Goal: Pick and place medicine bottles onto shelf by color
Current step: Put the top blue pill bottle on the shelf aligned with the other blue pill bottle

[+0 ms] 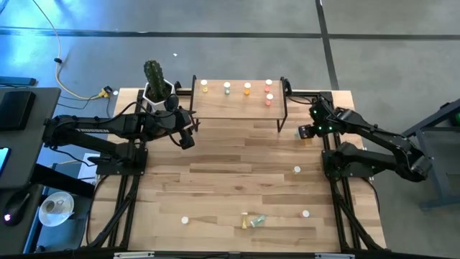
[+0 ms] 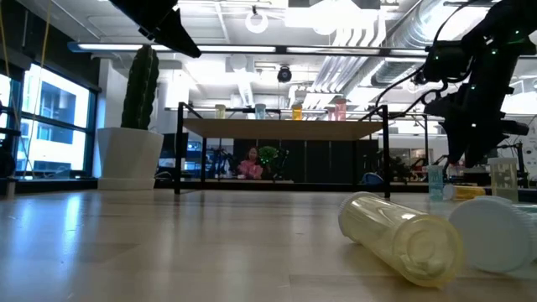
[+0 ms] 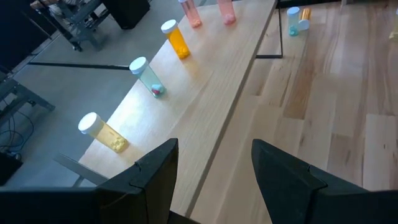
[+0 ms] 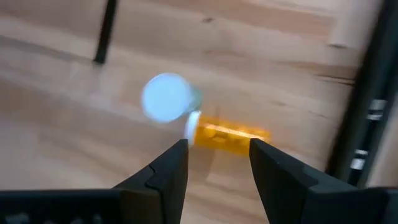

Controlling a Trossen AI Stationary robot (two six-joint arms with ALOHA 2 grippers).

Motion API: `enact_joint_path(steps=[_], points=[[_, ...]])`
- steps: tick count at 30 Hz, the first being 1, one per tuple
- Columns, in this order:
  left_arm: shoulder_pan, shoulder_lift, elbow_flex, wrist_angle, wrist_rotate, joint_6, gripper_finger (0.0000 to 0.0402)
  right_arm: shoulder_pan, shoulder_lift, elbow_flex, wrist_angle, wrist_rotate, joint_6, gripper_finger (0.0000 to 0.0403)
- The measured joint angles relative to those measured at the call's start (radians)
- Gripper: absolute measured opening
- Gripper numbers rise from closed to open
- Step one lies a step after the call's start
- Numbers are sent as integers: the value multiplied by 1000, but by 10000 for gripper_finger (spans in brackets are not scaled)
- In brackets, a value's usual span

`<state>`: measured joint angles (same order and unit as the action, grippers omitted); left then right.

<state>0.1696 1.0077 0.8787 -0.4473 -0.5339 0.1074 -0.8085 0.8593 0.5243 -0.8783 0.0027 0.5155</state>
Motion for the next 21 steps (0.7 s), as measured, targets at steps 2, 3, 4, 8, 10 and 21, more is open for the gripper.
enact_joint_path(steps=[2, 3, 4, 8, 10, 21], points=[[0, 0, 0, 0, 0, -1, 193, 0, 0, 0, 1, 16, 15, 162], [0, 0, 0, 0, 0, -1, 193, 0, 1, 0, 0, 16, 30, 162], [0, 0, 0, 0, 0, -1, 193, 0, 5, 0, 0, 16, 45, 162], [0, 0, 0, 0, 0, -2, 193, 0, 53, 0, -25, 15, 69, 162], [0, 0, 0, 0, 0, -1, 193, 0, 88, 0, -34, 19, 93, 162], [0, 0, 0, -1, 0, 0, 193, 0, 151, 44, -36, 5, 70, 162]])
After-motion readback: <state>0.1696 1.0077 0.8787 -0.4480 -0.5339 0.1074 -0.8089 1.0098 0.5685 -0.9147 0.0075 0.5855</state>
